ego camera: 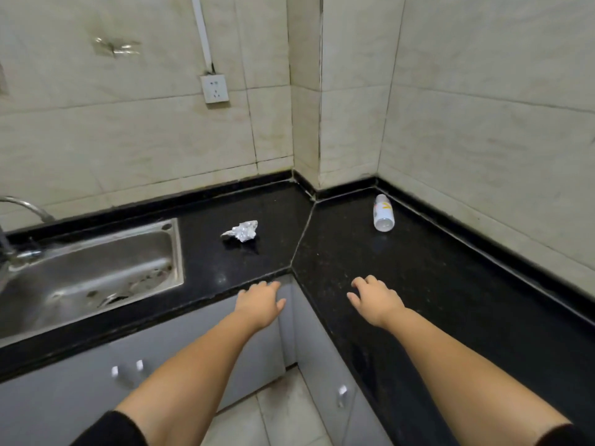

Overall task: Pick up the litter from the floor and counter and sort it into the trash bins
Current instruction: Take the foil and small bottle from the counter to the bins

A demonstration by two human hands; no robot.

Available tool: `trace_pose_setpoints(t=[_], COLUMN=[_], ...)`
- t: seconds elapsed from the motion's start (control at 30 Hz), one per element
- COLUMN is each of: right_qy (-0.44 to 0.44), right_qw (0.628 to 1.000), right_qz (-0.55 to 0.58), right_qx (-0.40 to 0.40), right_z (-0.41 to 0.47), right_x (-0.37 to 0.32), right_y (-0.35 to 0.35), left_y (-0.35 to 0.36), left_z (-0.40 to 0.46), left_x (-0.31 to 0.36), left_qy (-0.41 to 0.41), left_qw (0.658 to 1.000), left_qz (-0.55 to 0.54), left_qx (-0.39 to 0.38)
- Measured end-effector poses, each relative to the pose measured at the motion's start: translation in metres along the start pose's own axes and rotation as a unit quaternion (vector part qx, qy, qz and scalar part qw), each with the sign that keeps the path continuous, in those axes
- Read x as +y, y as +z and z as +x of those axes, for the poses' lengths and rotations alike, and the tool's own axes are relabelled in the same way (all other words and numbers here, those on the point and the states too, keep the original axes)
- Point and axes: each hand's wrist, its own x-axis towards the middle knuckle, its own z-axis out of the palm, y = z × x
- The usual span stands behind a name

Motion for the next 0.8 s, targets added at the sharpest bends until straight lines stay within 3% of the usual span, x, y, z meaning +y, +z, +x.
trace_pose_setpoints(t=[0.43, 0.67, 0.8], right_qy=[0.079, 0.189, 0.280], right_qw=[0.996, 0.980, 0.954], right_qz=[0.023, 0.023, 0.065], right_qx=[0.023, 0.062, 0.085], right_z=[0.237, 0.344, 0.376], right_x=[0.042, 0.071, 0.087], right_y=[-0.040, -0.045, -0.043], left_y=[-0.023, -0.012, -0.002], left_z=[0.251, 0.360, 0.393], left_x=[-0.049, -0.084, -0.091], left_qy=[-0.128, -0.265, -0.293], left_qw=[0.990, 0.951, 0.948], left_qz=[-0.056, -0.162, -0.121], left_qx=[0.020, -0.008, -0.025])
